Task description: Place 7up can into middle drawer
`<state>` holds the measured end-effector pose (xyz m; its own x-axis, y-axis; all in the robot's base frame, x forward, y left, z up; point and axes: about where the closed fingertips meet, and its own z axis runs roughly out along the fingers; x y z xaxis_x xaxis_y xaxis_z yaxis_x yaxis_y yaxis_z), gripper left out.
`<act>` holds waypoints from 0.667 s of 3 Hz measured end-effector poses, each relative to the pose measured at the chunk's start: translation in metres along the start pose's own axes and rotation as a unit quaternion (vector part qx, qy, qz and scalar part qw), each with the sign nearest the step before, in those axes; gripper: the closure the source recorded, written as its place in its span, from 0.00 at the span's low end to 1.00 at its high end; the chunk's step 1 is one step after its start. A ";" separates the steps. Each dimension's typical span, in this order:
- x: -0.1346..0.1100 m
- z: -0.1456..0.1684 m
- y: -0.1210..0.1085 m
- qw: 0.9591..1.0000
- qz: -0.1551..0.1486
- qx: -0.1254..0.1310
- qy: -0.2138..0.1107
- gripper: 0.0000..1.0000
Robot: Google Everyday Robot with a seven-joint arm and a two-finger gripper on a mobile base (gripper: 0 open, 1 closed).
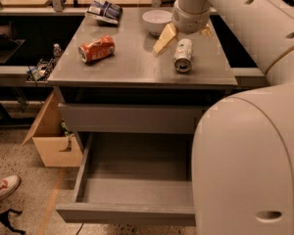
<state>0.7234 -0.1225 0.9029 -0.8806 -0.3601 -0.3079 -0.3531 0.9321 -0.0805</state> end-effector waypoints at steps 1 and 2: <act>-0.010 0.017 0.001 1.000 0.020 0.009 0.012 0.00; -0.011 0.035 -0.005 0.999 0.042 0.010 0.025 0.00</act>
Offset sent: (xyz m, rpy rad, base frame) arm 0.0333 -0.0102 -0.0401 -0.0095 0.0834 -0.1506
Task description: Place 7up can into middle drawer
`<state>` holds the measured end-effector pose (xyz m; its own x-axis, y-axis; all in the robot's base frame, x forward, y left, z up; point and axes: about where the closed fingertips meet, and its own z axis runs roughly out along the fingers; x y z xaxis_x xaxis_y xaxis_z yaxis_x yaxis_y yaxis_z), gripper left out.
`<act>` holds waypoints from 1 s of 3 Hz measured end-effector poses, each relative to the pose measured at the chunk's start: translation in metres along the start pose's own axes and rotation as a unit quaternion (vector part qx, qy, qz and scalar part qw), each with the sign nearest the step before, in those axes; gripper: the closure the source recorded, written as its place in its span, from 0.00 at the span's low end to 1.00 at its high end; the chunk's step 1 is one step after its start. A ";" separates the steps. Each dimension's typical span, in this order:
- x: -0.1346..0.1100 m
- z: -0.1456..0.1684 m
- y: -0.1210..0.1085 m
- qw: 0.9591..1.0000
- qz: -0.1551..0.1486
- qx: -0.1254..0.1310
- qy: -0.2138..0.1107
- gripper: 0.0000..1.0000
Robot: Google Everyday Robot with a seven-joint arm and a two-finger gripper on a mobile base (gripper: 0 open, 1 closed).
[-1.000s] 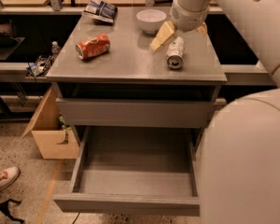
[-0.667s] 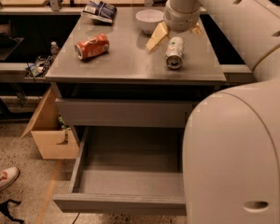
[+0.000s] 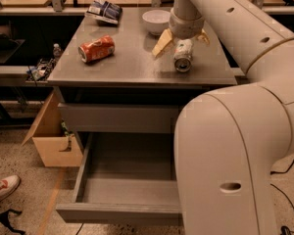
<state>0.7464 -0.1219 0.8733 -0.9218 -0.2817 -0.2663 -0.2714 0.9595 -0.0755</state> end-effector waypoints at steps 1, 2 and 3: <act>0.001 0.018 -0.006 1.000 0.015 -0.004 0.012 0.16; 0.004 0.026 -0.013 1.000 0.020 -0.013 0.014 0.47; 0.005 0.017 -0.014 1.000 0.008 -0.019 0.001 0.70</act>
Offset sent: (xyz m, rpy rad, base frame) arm 0.0055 -0.0240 -0.0265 0.0320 0.0625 -0.0573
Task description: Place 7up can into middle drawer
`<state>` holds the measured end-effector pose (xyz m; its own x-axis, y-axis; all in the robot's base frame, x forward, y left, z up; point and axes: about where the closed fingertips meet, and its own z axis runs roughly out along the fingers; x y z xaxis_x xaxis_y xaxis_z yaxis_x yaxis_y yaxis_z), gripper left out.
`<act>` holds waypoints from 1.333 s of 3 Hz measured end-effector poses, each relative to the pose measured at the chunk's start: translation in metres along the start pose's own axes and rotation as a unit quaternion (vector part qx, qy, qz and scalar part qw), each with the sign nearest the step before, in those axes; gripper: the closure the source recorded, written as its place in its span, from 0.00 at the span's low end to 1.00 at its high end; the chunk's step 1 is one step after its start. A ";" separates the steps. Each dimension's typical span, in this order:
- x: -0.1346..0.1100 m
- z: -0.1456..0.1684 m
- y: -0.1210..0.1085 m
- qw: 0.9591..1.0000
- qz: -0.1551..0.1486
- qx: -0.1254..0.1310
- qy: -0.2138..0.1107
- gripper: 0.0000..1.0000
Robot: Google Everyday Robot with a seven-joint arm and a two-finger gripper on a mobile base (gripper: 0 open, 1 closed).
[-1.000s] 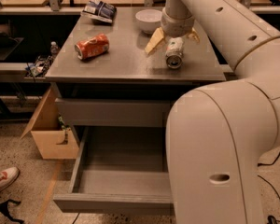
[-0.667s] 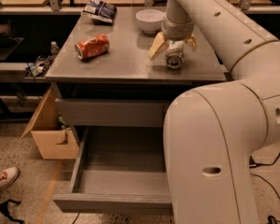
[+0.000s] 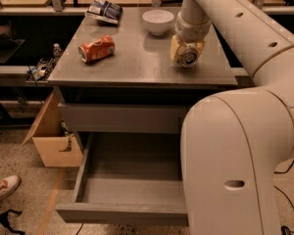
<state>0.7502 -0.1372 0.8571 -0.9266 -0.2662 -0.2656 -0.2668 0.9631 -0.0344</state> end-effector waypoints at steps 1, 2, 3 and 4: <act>-0.004 -0.030 0.002 0.997 -0.044 -0.032 -0.053 0.93; -0.009 -0.056 0.011 0.983 -0.125 -0.060 -0.119 1.00; -0.012 -0.054 0.015 0.976 -0.168 -0.060 -0.127 1.00; -0.012 -0.053 0.015 0.976 -0.168 -0.060 -0.126 1.00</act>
Offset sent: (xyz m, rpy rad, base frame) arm -0.0299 0.0236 0.0927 0.1535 -0.3898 0.5698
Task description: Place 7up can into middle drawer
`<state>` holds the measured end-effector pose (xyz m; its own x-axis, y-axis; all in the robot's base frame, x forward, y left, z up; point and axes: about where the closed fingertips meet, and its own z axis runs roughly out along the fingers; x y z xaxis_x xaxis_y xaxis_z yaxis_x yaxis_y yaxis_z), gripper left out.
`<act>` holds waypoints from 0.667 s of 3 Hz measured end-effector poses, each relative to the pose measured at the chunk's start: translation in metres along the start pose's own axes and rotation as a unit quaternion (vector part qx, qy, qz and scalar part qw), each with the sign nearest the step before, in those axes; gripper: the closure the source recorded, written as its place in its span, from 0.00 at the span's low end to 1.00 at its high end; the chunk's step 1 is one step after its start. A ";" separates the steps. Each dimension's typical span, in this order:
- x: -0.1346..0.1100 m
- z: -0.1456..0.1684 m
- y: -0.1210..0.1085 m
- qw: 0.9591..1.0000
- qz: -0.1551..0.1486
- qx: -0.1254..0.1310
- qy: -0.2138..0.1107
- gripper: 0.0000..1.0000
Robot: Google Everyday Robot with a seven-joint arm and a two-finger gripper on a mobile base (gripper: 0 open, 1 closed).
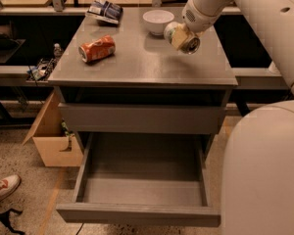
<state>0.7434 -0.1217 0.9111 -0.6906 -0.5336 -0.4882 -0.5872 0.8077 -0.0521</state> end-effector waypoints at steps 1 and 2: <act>0.013 -0.011 0.007 1.000 -0.011 -0.009 -0.014 1.00; 0.037 -0.037 0.041 0.997 -0.064 -0.035 -0.035 1.00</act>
Offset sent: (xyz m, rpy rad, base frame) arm -0.1535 0.0194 0.0173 0.0233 -0.0980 0.4004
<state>0.6780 -0.1182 0.9230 -0.5777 -0.6106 -0.5418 -0.6986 0.7131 -0.0587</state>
